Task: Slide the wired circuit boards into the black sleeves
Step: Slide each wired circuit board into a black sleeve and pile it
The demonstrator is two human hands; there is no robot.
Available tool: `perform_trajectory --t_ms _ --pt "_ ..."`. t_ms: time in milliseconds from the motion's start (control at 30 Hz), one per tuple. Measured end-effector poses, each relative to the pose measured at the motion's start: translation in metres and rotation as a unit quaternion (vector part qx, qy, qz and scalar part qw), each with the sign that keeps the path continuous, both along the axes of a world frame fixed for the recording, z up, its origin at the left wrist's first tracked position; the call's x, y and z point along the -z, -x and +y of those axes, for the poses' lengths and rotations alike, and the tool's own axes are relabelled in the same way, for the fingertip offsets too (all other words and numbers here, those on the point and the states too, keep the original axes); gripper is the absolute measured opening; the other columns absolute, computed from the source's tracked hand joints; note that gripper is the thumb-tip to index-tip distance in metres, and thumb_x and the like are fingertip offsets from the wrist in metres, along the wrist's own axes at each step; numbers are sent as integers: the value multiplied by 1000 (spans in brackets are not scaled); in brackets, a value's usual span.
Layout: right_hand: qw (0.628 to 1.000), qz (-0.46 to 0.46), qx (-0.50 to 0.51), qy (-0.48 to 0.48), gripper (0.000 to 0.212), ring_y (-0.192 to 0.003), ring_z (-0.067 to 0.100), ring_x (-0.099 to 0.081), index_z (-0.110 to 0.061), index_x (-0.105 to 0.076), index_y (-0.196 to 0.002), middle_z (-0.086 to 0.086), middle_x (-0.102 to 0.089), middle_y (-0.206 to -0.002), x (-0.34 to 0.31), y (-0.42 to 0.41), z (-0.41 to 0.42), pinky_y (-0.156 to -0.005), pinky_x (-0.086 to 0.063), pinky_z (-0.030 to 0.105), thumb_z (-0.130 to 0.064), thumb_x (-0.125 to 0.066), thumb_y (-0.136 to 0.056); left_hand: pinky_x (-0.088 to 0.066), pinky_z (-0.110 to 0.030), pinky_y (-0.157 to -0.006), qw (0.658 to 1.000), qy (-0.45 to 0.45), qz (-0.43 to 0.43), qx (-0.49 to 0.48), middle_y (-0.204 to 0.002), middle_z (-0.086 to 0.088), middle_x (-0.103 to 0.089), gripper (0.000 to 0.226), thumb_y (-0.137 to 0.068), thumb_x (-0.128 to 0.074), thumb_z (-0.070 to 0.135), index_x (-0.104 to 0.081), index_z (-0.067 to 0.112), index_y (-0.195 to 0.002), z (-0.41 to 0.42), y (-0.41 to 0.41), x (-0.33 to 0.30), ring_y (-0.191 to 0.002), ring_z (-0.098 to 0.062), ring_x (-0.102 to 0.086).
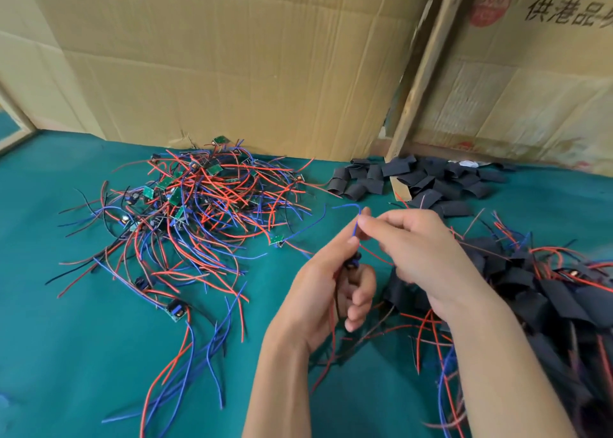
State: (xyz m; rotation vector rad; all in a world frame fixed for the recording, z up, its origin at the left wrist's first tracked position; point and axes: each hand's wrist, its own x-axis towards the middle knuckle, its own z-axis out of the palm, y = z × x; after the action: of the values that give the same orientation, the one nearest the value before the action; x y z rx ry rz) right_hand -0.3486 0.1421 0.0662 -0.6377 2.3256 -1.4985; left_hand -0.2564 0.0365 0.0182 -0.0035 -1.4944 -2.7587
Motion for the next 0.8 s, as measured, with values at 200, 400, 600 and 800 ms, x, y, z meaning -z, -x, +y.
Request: perform_trajectory --t_ms 200,400,600,800 --pt "999 6 -33 -13 30 -50 6 -37 -14 -73 -70 -12 -40 -52 -2 1 8 -54 -30 24 -39 -74 -87 -42 -24 -42 999 50 2 13 -65 -10 -57 52 -100 -40 32 -36 58 -145 2 1 2 -45 -16 -44" --pt "999 19 -37 2 23 -50 11 -54 -16 -71 -63 -2 -62 -53 2 -1 4 -48 -40 14 -24 -73 -85 -47 -24 -44 992 90 8 -83 -87 1 -68 39 -97 -51 29 -61 50 -129 8 7 6 -66 -19 -60" --pt "992 124 8 -17 16 -60 15 -58 -29 -76 -66 -3 -67 -58 7 -1 0 -58 -45 25 -27 -74 -82 -57 -51 -88 959 117 9 -256 -111 -19 -74 24 -95 -65 11 -75 13 -116 5 11 10 -95 -31 -67" --pt "972 -188 15 140 12 -48 7 -35 -13 -67 -90 -5 -43 -69 6 4 2 -48 -26 24 -25 -70 -94 -59 -27 -70 960 71 -13 -271 -91 -13 -75 31 -100 -54 3 -80 19 -97 2 9 9 -86 -24 -74"
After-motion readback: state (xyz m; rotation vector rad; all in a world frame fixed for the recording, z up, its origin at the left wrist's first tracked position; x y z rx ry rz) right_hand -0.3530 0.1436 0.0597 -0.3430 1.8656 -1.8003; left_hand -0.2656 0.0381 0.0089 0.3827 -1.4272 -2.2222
